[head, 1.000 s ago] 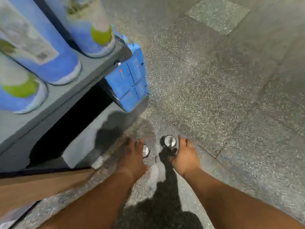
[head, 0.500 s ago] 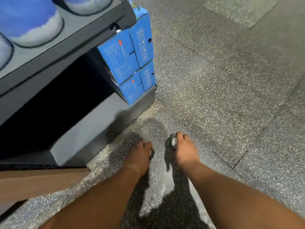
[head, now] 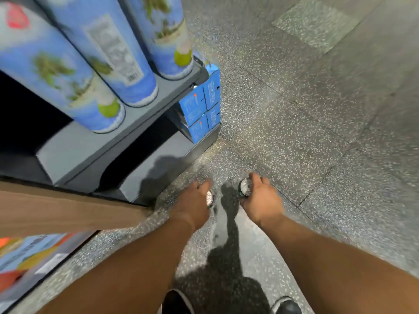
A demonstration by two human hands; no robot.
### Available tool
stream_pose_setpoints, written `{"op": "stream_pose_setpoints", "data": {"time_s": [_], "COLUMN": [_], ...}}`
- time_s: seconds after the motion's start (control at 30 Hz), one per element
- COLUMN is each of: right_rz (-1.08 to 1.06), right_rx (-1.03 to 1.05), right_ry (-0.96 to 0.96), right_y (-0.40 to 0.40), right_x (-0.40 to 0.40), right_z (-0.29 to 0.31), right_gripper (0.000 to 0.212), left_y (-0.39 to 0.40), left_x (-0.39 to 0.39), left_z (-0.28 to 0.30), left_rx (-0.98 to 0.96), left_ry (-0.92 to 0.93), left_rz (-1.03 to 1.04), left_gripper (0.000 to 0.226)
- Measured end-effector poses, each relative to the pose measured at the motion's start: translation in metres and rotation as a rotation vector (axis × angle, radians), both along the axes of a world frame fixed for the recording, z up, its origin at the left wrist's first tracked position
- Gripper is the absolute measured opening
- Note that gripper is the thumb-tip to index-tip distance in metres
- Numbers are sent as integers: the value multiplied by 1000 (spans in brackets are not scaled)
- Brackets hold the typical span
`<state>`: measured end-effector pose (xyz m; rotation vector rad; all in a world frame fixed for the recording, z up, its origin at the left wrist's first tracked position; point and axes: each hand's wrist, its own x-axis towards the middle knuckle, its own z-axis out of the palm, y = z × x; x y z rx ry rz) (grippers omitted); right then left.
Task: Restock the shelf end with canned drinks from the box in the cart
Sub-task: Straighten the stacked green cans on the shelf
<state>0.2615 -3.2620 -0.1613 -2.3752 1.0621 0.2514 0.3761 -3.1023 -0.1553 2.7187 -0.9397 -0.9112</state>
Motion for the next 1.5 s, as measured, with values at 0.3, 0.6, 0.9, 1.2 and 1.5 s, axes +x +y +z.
{"op": "stream_pose_setpoints", "data": {"time_s": [0.3, 0.6, 0.9, 1.2, 1.5], "right_rz": [67, 322, 584, 553, 477], "right_rx": [-24, -55, -139, -48, -22], "right_ry": [-147, -338, -710, -1074, -1167], "right_y": [59, 143, 300, 423, 471], "right_x": [-12, -17, 25, 44, 55], "right_z": [304, 554, 793, 987, 1043], "right_gripper": [44, 50, 72, 66, 49], "left_y": [41, 152, 309, 433, 485], "left_x": [-26, -59, -64, -66, -33], "left_z": [297, 552, 812, 1004, 1072], "left_rx": [-68, -197, -366, -702, -971], "left_ry": [-20, -255, -656, -930, -835], "left_rz": [32, 287, 444, 617, 689], "left_gripper": [68, 65, 70, 54, 59]}}
